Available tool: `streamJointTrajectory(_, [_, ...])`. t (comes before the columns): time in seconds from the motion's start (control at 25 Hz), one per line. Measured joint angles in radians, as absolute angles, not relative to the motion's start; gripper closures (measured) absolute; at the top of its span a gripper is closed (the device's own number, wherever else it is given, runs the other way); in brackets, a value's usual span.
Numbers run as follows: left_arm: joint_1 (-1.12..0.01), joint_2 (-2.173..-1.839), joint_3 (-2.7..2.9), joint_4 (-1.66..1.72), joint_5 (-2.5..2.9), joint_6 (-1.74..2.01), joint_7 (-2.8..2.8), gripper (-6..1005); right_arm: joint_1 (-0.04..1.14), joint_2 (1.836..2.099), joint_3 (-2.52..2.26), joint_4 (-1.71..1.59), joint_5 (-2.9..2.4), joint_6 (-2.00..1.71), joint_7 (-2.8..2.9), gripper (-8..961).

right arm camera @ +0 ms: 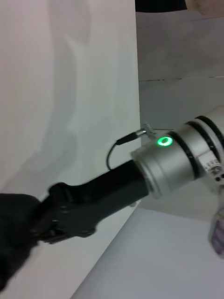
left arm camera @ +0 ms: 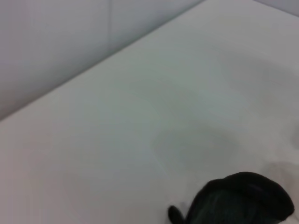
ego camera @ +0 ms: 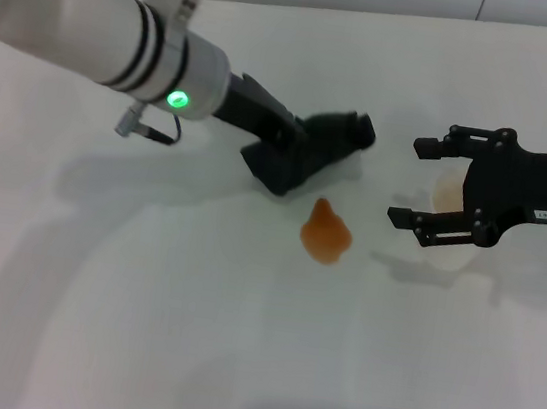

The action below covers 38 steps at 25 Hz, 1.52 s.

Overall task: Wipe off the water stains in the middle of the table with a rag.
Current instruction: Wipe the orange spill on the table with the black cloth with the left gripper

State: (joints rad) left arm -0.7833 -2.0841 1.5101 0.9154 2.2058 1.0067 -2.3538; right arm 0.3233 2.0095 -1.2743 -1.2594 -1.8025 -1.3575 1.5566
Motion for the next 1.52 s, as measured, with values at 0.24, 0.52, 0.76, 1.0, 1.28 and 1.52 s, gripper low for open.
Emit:
streamJointTrajectory(0.24, [-0.813, -2.086, 1.600, 0.840, 2.179, 0.960, -2.343, 917, 0.324, 2.010, -1.276, -1.259, -1.801, -1.358, 1.557, 108])
streamJointTrajectory(0.52, [-0.826, -2.087, 1.633, 0.772, 2.126, 0.932, -2.269, 917, 0.324, 2.011, -1.282, -1.254, -1.793, -1.358, 1.557, 108])
streamJointTrajectory(0.76, [-0.832, -2.089, 1.695, 0.760, 2.111, 0.885, -2.252, 916, 0.324, 2.011, -1.282, -1.250, -1.788, -1.358, 1.556, 108])
streamJointTrajectory(1.0, [-0.853, -2.089, 1.802, 0.760, 2.094, 0.865, -2.246, 916, 0.324, 2.011, -1.282, -1.248, -1.780, -1.358, 1.555, 108])
streamJointTrajectory(1.28, [-0.859, -2.088, 1.829, 0.772, 2.095, 0.893, -2.203, 917, 0.322, 2.011, -1.278, -1.247, -1.779, -1.358, 1.553, 108])
streamJointTrajectory(1.52, [-0.836, -2.088, 1.839, 0.834, 2.093, 0.939, -2.161, 916, 0.319, 2.010, -1.275, -1.247, -1.779, -1.358, 1.552, 108])
